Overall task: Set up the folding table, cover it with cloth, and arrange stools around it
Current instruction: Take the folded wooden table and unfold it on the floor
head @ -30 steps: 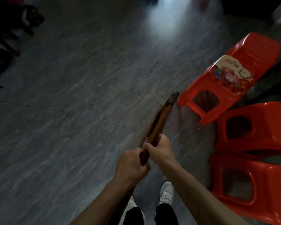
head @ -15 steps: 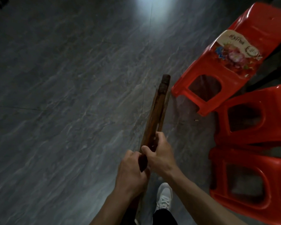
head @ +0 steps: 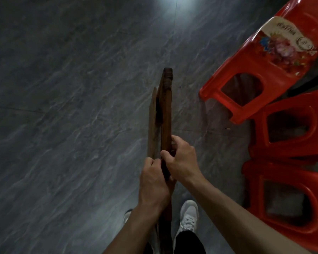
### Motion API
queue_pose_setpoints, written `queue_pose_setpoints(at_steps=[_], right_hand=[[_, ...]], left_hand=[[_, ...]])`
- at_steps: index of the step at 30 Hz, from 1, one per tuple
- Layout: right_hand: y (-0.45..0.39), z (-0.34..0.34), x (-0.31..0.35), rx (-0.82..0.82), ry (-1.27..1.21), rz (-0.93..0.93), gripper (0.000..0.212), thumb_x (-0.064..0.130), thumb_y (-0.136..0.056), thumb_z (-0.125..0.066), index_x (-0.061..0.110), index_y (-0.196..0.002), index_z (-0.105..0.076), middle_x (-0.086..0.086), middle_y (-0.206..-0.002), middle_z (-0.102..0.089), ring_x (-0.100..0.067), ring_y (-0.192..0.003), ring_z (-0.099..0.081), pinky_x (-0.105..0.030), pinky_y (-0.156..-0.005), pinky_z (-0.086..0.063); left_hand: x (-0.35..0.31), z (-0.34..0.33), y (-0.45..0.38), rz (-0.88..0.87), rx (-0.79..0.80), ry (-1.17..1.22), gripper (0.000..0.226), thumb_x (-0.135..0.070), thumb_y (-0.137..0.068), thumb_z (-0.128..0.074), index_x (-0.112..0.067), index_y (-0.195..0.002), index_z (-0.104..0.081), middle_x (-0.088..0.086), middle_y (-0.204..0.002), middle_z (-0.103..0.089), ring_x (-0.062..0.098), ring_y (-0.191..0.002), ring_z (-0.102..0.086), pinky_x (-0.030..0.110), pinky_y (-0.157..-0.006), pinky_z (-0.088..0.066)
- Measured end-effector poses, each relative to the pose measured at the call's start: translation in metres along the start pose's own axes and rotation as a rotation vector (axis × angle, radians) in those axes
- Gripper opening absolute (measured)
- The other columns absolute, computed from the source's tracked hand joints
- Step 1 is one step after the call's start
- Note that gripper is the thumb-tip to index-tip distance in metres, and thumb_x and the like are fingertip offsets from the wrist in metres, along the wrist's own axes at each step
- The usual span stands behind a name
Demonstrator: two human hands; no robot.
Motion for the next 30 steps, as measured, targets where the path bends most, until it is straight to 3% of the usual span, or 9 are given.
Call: queue_pose_setpoints(at_steps=[3,6,8,12,19,27,30], right_hand=[[0.006,-0.003,0.001,-0.03,-0.073,-0.014,0.041,0.013,-0.086,-0.069,0.016,-0.126,-0.061,0.007,-0.096,-0.072,-0.002,-0.085,-0.069,-0.022,-0.079,-0.058],[0.015,0.004,0.004,-0.059,-0.103,0.002,0.035,0.008,-0.087,-0.067,0.021,-0.12,-0.065,0.01,-0.092,-0.071,0.002,-0.083,-0.068,-0.016,-0.076,-0.055],[0.025,0.006,0.005,-0.077,-0.09,0.043,0.039,0.008,-0.089,-0.065,0.026,-0.123,-0.064,0.011,-0.093,-0.071,0.002,-0.085,-0.067,-0.014,-0.076,-0.053],[0.056,-0.003,-0.005,-0.095,-0.086,0.059,0.05,0.014,-0.094,-0.063,0.033,-0.138,-0.05,0.008,-0.106,-0.068,-0.001,-0.097,-0.065,-0.018,-0.086,-0.053],[0.104,-0.02,-0.022,-0.122,-0.065,0.059,0.058,0.014,-0.093,-0.064,0.022,-0.146,-0.043,0.007,-0.112,-0.06,-0.002,-0.105,-0.06,-0.022,-0.091,-0.053],[0.17,-0.027,-0.042,-0.067,-0.034,0.086,0.06,0.014,-0.093,-0.061,0.025,-0.149,-0.04,0.014,-0.127,-0.057,-0.006,-0.115,-0.059,-0.036,-0.092,-0.055],[0.191,-0.031,-0.054,-0.046,-0.043,0.14,0.062,0.029,-0.089,-0.06,0.021,-0.148,-0.043,0.008,-0.136,-0.056,-0.006,-0.121,-0.057,-0.037,-0.093,-0.055]], left_hand=[[0.005,0.003,0.004,-0.029,0.045,-0.008,0.03,-0.027,-0.082,-0.074,-0.015,-0.106,-0.061,-0.007,-0.091,-0.041,0.004,-0.065,-0.047,0.012,-0.053,-0.036],[0.002,0.006,0.009,-0.107,0.061,0.033,0.054,-0.025,-0.082,-0.074,-0.022,-0.132,-0.052,-0.008,-0.106,-0.046,0.009,-0.083,-0.057,0.017,-0.068,-0.049],[0.004,0.008,0.016,-0.155,0.069,0.06,0.063,-0.023,-0.082,-0.074,-0.024,-0.139,-0.047,-0.009,-0.114,-0.049,0.007,-0.094,-0.059,0.016,-0.078,-0.051],[0.017,0.012,0.032,-0.235,0.077,0.068,0.063,-0.021,-0.081,-0.072,-0.022,-0.14,-0.049,-0.009,-0.12,-0.051,0.006,-0.101,-0.058,0.015,-0.085,-0.049],[0.045,0.025,0.055,-0.407,0.138,-0.064,0.055,-0.039,-0.083,-0.068,-0.023,-0.134,-0.057,-0.01,-0.125,-0.052,0.006,-0.109,-0.055,0.024,-0.091,-0.052],[0.066,0.016,0.115,-0.427,0.234,-0.078,0.081,-0.053,-0.079,-0.058,-0.029,-0.152,-0.034,-0.011,-0.142,-0.042,0.006,-0.124,-0.045,0.028,-0.102,-0.046],[0.074,0.011,0.126,-0.431,0.209,-0.079,0.086,-0.059,-0.076,-0.052,-0.026,-0.153,-0.033,-0.007,-0.141,-0.044,0.01,-0.122,-0.048,0.032,-0.1,-0.048]])
Point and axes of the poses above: each hand's wrist, its own y-axis away from the middle knuckle, its own z-axis out of the back of the hand, x = y × z, the point moved 4 cm from there along -y, towards the middle knuckle
